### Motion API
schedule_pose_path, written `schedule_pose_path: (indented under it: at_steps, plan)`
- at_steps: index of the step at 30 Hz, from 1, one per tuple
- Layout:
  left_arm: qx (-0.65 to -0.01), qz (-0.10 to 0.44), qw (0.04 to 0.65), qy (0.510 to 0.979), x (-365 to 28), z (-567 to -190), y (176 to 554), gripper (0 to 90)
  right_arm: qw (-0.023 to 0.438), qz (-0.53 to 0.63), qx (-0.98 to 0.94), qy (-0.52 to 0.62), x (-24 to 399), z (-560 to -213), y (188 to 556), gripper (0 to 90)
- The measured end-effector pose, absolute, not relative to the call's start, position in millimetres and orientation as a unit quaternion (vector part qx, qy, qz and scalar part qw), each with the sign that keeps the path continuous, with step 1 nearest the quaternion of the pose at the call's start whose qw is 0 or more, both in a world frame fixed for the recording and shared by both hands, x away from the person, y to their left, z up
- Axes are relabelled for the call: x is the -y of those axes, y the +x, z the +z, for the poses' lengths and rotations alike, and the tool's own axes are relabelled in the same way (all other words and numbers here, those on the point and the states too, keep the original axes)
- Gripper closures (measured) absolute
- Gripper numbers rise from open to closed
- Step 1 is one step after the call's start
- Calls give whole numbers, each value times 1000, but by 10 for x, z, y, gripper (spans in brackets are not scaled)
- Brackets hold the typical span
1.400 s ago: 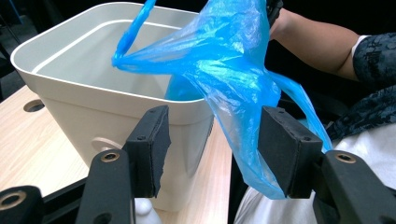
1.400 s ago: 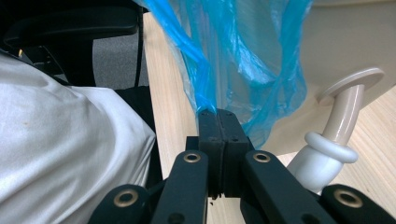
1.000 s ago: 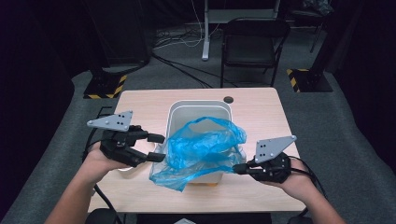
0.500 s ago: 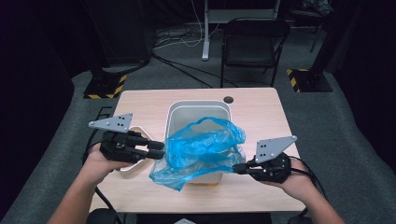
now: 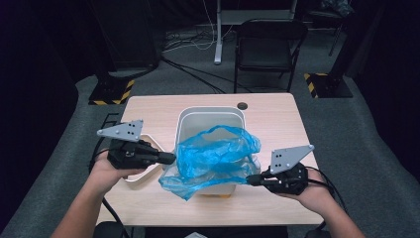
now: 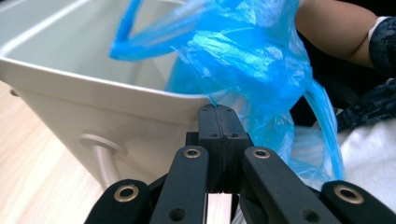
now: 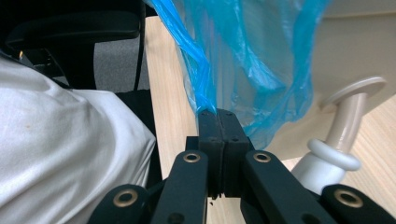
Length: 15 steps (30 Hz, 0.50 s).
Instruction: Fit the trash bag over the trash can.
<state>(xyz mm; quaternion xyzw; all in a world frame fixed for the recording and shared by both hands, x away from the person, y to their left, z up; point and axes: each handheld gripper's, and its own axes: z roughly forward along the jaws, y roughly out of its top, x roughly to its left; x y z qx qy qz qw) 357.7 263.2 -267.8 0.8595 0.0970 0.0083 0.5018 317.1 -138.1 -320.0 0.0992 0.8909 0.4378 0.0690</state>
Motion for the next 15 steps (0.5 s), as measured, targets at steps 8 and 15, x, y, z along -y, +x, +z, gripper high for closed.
schedule_pose_path:
  at_steps: [8, 15]
  plan:
    - [-128, 42, 518, 845, -2749, -2481, 3811, 897, 60, 434, -893, 99, 1358, -3295, 3172, 899]
    - [-167, 57, 522, 834, -2805, -2519, 4087, 897, 56, 428, -896, 103, 1376, -3347, 3176, 900]
